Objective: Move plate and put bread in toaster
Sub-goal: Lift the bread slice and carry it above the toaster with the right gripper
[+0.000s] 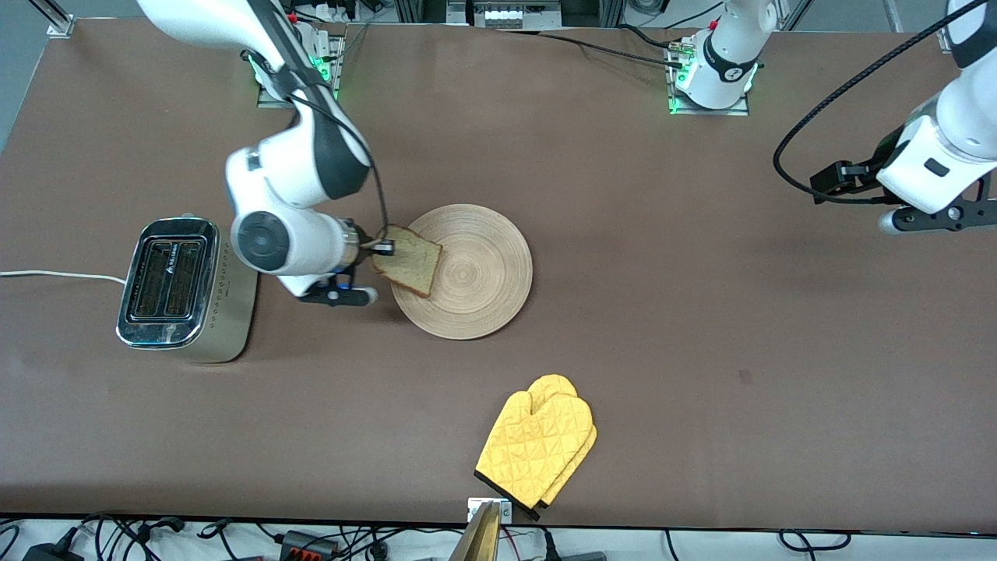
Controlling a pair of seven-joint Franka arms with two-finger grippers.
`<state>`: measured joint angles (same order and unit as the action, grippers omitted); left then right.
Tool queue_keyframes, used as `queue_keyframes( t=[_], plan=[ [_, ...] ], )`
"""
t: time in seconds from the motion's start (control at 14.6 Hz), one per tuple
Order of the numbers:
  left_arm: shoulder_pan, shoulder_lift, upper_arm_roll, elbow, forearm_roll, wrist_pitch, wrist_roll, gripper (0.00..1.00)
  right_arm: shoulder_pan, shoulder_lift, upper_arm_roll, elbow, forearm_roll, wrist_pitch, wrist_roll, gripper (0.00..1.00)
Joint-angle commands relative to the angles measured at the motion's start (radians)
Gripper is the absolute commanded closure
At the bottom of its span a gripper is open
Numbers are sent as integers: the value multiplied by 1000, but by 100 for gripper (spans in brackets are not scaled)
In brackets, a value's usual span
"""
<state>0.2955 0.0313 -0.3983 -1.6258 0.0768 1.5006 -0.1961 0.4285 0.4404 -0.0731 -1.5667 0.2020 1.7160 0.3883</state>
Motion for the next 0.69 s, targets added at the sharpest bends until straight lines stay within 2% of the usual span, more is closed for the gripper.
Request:
queue_keyframes(
  t=[0.0, 0.21, 0.41, 0.48, 0.62],
  plan=[
    [25, -73, -4, -89, -34, 50, 7, 0, -17, -6, -31, 106, -143, -126, -19, 100],
    [37, -77, -1, -89, -35, 44, 99, 0, -54, -12, -39, 160, -274, -219, -71, 100],
    [38, -80, 6, -88, -35, 41, 96, 0, -106, -14, -42, 236, -370, -321, -233, 100],
    [7, -82, 31, -89, -38, 43, 96, 0, -131, -14, -40, 261, -386, -360, -271, 100],
    [-93, -87, 143, -91, -43, 46, 99, 0, -175, -14, -42, 289, -415, -410, -359, 100]
  ],
)
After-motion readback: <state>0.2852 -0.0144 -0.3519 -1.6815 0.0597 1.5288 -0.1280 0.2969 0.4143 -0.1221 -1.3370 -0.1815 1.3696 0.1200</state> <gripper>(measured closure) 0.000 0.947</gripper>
